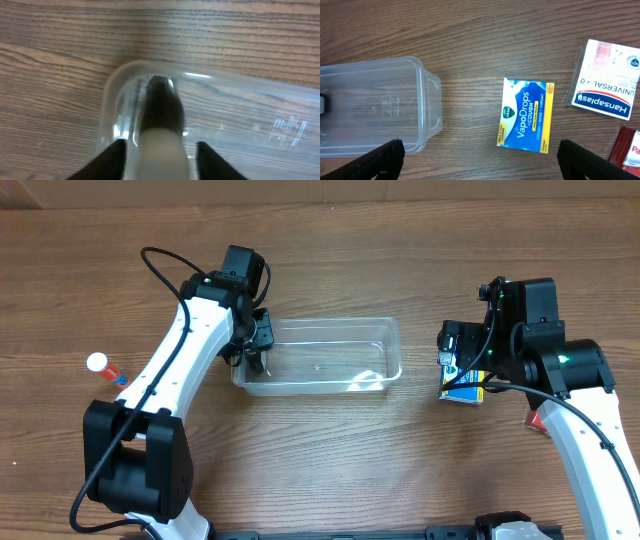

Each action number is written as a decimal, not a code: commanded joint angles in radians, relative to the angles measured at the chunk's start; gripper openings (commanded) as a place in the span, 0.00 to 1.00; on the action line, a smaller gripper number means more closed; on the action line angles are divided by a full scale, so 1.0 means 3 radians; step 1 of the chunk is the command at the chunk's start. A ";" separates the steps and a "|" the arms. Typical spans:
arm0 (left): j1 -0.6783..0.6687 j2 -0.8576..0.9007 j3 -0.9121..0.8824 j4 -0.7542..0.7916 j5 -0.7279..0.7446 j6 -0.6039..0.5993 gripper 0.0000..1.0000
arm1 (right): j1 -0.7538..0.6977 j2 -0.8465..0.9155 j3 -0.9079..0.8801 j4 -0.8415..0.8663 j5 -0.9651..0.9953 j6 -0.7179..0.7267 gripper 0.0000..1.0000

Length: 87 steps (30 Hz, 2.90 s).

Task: Pack container
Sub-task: 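Carry the dark bottle into the container's left end and release, then move the left gripper to the orange tube and grasp it, then place the orange tube upright in the container beside the bottle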

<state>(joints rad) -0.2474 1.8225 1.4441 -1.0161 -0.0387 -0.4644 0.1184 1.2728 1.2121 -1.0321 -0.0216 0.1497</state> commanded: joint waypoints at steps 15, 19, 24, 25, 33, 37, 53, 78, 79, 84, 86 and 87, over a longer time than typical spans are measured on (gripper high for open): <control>0.0000 -0.0019 0.1116 -0.0660 -0.0142 0.0092 0.76 | -0.0006 -0.0029 0.0103 0.0014 0.0015 0.0003 1.00; 0.0181 -0.0093 0.1770 -0.1308 -0.0256 -0.0041 1.00 | -0.0006 -0.0029 0.0103 0.0014 0.0015 0.0003 1.00; 0.0876 -0.0567 0.1746 -0.1704 -0.0257 -0.0126 1.00 | -0.0006 -0.0029 0.0103 0.0015 0.0015 0.0003 1.00; 0.1077 -0.0636 0.1708 -0.1742 -0.0254 -0.0126 1.00 | -0.0006 -0.0029 0.0103 0.0015 0.0014 0.0003 1.00; 0.2269 -0.0689 0.0886 -0.1500 -0.0140 0.0029 1.00 | -0.0006 -0.0029 0.0103 0.0013 0.0013 0.0003 1.00; 0.2581 -0.0567 0.0393 -0.1003 0.0126 0.0369 1.00 | -0.0006 -0.0029 0.0103 0.0014 0.0000 0.0003 1.00; 0.2522 0.0238 0.0367 -0.0512 0.0263 0.0601 0.86 | -0.0006 -0.0027 0.0102 0.0011 0.0001 0.0003 1.00; 0.2124 0.0046 0.0657 -0.0818 0.0191 0.0599 0.04 | -0.0006 -0.0027 0.0102 0.0005 0.0003 0.0003 1.00; 0.1985 -0.0048 0.0795 -0.0932 0.0226 0.0600 0.04 | -0.0006 -0.0027 0.0102 0.0004 0.0003 0.0003 1.00; 0.1152 -0.0398 0.1648 -0.1408 0.0276 0.0573 0.04 | -0.0006 -0.0027 0.0102 0.0005 0.0001 0.0004 1.00; 0.0774 -0.0423 0.1879 -0.1415 0.0258 0.0549 0.04 | -0.0006 -0.0027 0.0102 0.0005 0.0001 0.0004 1.00; 0.0621 -0.0422 0.1893 -0.1395 0.0188 0.0483 0.04 | -0.0006 -0.0027 0.0102 0.0005 0.0001 0.0004 1.00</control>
<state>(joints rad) 0.0467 1.7252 1.9553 -1.4364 0.0273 -0.2852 0.1184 1.2728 1.2137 -1.0332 -0.0219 0.1493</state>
